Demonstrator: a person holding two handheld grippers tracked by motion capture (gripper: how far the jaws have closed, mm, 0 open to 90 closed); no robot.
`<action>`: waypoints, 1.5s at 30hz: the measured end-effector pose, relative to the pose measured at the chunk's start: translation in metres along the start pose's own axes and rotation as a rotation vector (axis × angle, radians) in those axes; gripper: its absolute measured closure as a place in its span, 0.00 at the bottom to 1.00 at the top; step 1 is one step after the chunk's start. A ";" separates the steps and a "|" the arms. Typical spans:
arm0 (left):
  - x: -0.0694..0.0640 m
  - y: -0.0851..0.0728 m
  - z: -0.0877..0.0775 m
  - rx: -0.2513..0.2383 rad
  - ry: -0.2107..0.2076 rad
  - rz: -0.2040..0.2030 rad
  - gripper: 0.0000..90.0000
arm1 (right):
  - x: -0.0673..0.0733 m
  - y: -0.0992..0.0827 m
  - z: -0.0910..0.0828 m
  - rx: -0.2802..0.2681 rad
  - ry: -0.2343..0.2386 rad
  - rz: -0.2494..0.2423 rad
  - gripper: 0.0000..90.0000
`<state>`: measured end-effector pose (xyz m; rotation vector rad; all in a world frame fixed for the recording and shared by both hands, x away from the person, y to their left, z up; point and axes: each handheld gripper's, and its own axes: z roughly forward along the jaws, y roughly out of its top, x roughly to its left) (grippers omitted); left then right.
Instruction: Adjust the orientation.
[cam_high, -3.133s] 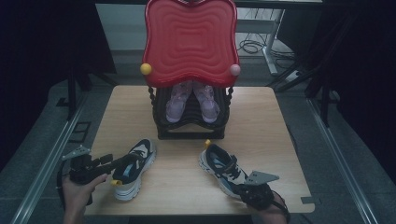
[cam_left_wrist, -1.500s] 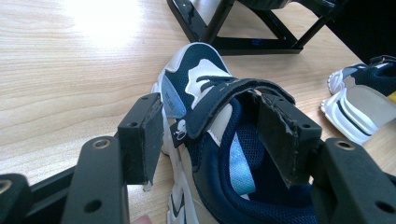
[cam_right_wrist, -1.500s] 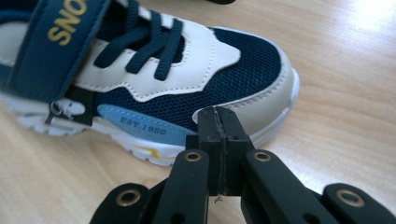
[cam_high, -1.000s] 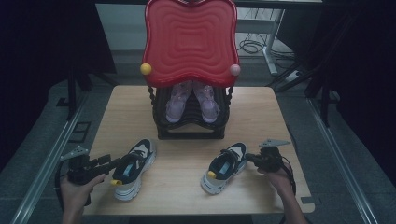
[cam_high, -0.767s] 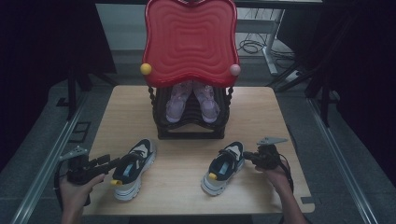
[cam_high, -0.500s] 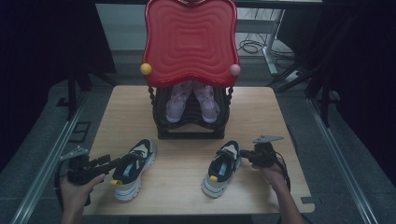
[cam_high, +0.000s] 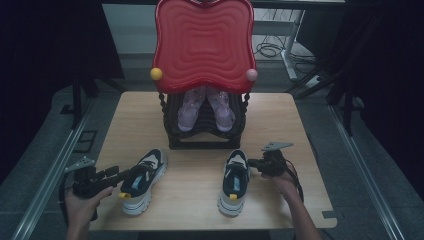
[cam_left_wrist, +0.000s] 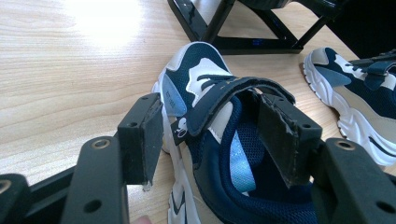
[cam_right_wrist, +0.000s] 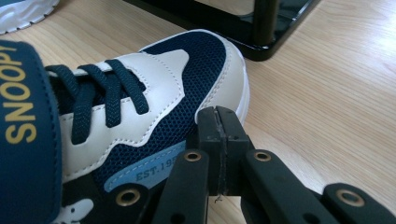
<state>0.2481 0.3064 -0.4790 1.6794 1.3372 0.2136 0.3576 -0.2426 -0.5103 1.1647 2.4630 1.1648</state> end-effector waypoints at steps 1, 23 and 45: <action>0.000 0.000 0.000 0.000 0.000 0.000 0.45 | 0.001 0.001 0.002 0.000 0.001 -0.002 1.00; 0.001 0.000 -0.001 -0.005 0.001 -0.003 0.45 | 0.019 0.022 0.039 -0.002 0.128 -0.040 1.00; -0.002 0.004 -0.005 -0.023 -0.007 0.012 0.45 | 0.031 0.002 -0.034 -0.168 0.064 -0.032 0.97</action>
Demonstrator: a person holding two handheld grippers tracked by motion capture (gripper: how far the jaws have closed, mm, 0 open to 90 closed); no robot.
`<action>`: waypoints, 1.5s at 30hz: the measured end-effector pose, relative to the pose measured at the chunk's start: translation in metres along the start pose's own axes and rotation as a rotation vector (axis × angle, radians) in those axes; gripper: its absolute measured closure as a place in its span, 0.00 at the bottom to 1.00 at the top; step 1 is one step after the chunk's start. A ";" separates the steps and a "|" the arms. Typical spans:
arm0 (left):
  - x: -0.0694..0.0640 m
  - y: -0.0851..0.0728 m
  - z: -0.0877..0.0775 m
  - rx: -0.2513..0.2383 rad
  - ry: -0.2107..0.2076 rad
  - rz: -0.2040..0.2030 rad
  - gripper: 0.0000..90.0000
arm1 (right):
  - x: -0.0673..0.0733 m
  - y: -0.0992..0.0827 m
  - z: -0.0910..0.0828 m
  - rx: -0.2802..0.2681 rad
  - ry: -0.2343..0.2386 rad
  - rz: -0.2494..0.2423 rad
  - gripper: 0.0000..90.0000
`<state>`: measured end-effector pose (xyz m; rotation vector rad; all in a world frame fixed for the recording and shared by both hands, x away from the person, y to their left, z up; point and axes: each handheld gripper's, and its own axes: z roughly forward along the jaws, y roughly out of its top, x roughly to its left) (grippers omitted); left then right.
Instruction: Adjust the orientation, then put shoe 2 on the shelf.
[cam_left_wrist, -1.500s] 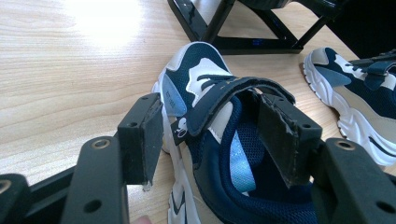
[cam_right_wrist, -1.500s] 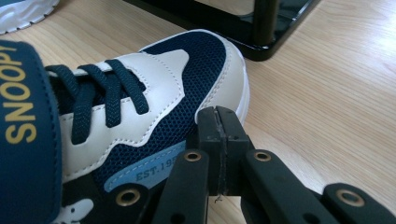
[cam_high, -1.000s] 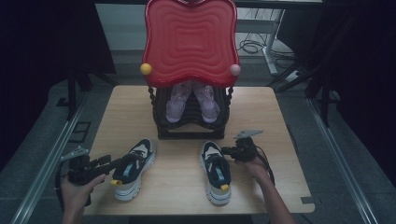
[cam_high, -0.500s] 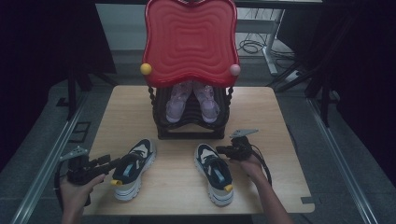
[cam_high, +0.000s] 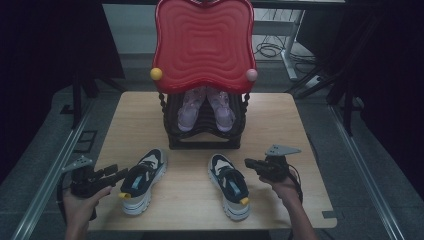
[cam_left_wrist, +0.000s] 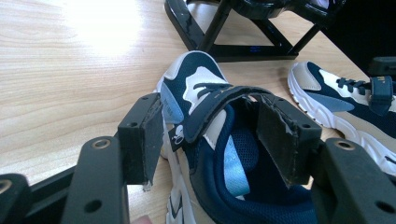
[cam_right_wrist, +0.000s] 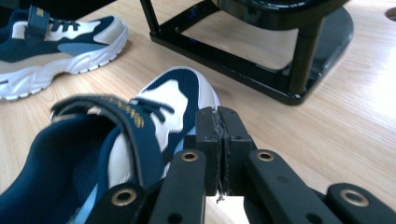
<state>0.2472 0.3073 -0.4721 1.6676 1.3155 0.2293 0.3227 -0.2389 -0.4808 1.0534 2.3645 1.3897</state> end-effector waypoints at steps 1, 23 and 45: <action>0.000 0.000 0.000 0.000 0.000 0.000 0.45 | 0.001 -0.001 -0.004 -0.001 -0.003 0.000 0.97; -0.007 0.004 0.005 0.014 -0.010 0.028 0.45 | 0.009 -0.013 -0.050 -0.084 0.004 0.031 0.66; -0.013 0.001 0.010 0.072 0.046 0.077 0.45 | 0.025 -0.005 -0.038 -0.042 0.056 0.004 0.58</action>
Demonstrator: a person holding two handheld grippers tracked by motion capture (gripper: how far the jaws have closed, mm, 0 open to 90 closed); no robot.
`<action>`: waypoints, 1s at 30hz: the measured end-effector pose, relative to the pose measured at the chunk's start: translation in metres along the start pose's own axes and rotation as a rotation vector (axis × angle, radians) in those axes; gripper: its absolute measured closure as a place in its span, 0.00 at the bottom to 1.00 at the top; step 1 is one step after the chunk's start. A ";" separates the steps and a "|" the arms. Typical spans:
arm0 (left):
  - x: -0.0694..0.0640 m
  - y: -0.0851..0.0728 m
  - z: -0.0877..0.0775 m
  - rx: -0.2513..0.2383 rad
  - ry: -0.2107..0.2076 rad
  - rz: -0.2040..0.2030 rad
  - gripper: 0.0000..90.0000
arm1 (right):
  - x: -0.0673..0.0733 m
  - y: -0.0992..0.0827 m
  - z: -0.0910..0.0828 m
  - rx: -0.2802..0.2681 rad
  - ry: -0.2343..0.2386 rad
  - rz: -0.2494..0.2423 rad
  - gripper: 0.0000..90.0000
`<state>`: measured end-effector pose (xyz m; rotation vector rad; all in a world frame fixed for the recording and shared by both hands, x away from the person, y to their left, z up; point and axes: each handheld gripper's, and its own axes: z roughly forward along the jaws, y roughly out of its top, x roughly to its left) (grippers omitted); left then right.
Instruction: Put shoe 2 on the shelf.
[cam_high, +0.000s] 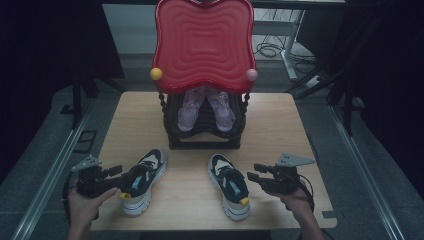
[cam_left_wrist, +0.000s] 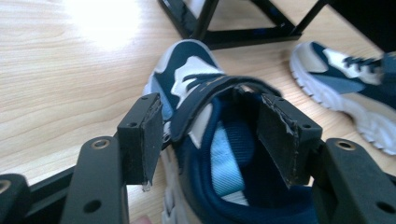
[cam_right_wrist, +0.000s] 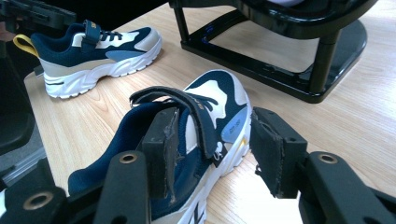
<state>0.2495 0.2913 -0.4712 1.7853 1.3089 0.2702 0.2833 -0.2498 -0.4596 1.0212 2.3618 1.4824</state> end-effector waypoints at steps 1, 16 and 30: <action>0.000 0.000 0.001 0.005 0.006 0.001 0.45 | 0.000 0.000 0.001 0.003 0.004 0.000 0.58; 0.001 0.001 0.023 0.070 0.045 0.015 0.50 | 0.007 0.006 0.022 0.046 0.033 -0.016 0.57; 0.006 0.002 0.029 0.099 0.032 0.029 0.61 | 0.009 0.006 0.057 0.164 -0.027 -0.039 0.58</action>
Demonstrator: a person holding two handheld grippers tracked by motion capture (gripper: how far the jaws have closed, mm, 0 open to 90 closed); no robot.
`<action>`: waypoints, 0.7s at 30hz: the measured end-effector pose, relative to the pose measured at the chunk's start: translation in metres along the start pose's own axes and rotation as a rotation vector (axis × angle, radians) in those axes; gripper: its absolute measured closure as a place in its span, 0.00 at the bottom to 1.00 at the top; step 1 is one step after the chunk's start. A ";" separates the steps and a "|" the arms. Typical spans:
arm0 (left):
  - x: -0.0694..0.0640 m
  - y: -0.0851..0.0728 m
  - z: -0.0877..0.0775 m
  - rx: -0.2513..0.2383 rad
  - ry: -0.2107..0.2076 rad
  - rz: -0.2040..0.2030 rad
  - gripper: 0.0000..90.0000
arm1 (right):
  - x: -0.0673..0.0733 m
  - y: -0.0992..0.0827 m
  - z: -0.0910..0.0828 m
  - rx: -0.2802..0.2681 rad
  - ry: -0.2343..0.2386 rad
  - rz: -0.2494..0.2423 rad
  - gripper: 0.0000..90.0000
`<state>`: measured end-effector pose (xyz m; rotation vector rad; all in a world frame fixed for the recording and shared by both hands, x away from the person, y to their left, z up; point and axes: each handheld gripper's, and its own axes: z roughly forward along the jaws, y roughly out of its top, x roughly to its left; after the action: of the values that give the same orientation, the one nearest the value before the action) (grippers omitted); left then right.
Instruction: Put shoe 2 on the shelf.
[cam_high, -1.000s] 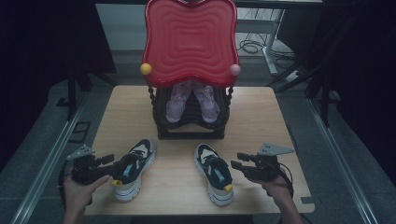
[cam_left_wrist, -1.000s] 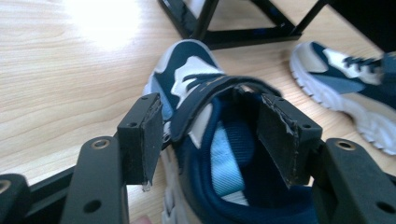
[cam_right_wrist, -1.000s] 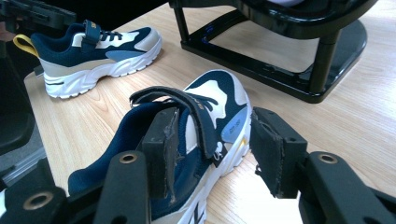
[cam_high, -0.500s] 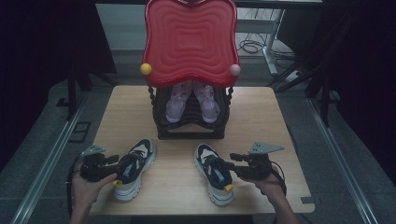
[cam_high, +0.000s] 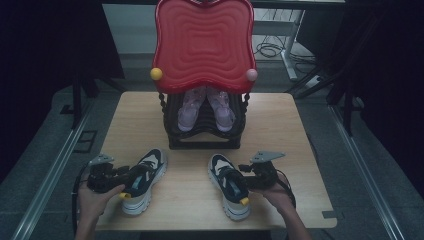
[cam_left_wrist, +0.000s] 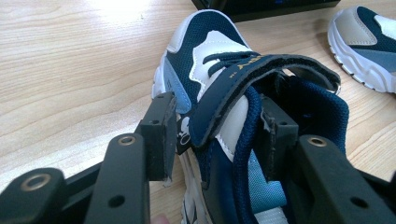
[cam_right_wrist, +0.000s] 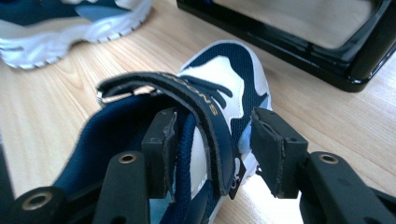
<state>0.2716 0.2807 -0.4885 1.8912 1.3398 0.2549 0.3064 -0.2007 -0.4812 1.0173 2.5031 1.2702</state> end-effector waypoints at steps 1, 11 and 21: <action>0.000 0.000 0.000 0.001 -0.003 0.000 0.61 | 0.001 0.000 0.003 0.016 -0.013 -0.004 0.58; -0.001 0.000 0.001 0.002 -0.013 0.011 0.69 | 0.003 0.003 0.014 0.068 -0.039 0.004 0.70; -0.004 -0.001 0.000 -0.003 0.007 0.011 0.76 | 0.003 0.001 0.011 0.046 -0.029 0.005 0.80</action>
<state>0.2689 0.2773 -0.4878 1.8973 1.3330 0.2691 0.3092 -0.1909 -0.4869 1.0445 2.5208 1.1949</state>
